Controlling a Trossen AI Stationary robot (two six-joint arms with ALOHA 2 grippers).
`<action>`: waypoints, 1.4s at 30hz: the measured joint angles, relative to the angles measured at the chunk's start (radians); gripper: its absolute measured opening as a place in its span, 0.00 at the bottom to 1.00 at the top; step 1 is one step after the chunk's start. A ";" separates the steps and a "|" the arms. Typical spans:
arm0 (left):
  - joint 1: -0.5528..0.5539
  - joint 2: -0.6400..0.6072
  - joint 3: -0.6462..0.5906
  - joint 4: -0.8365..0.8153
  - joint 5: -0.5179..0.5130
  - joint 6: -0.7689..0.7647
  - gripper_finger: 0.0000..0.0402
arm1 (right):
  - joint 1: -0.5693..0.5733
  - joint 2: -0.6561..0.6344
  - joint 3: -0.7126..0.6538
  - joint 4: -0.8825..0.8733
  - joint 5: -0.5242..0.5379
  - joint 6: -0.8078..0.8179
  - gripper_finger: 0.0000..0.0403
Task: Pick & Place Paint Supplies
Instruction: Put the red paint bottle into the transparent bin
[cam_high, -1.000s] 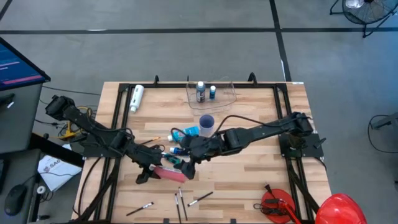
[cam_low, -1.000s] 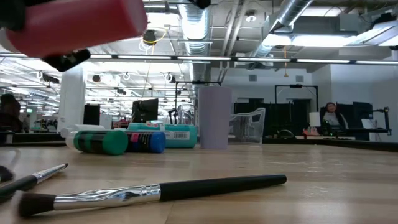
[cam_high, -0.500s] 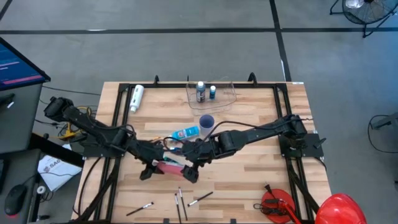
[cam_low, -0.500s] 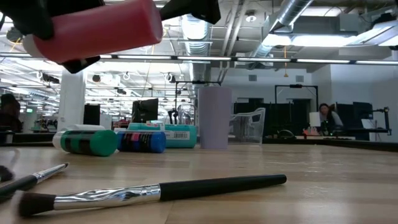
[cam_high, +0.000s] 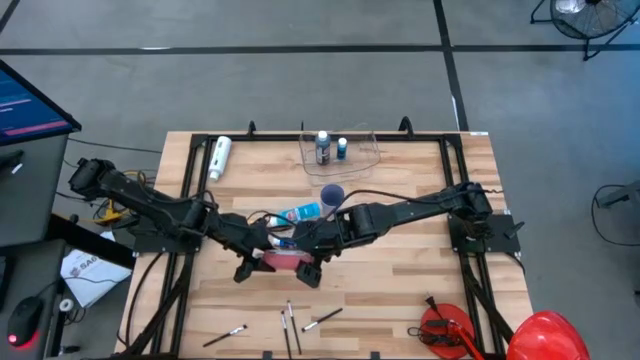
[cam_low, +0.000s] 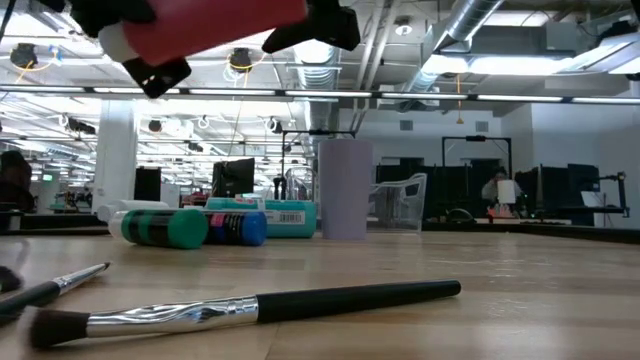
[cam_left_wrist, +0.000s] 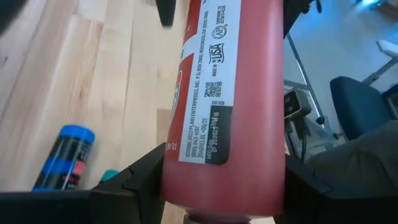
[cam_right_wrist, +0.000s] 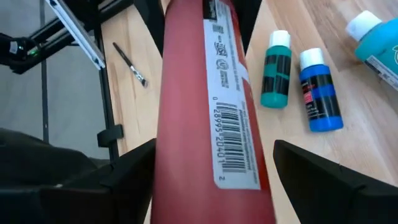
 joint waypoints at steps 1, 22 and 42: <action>0.000 0.000 0.005 -0.002 0.000 0.002 0.52 | 0.000 0.000 0.000 -0.001 0.000 -0.003 0.75; 0.016 0.001 0.015 -0.034 0.002 0.007 0.52 | -0.009 0.000 0.000 -0.027 -0.041 0.001 0.55; 0.133 -0.187 0.008 -0.061 -0.005 -0.007 0.63 | 0.006 -0.018 0.003 0.051 0.072 0.091 0.45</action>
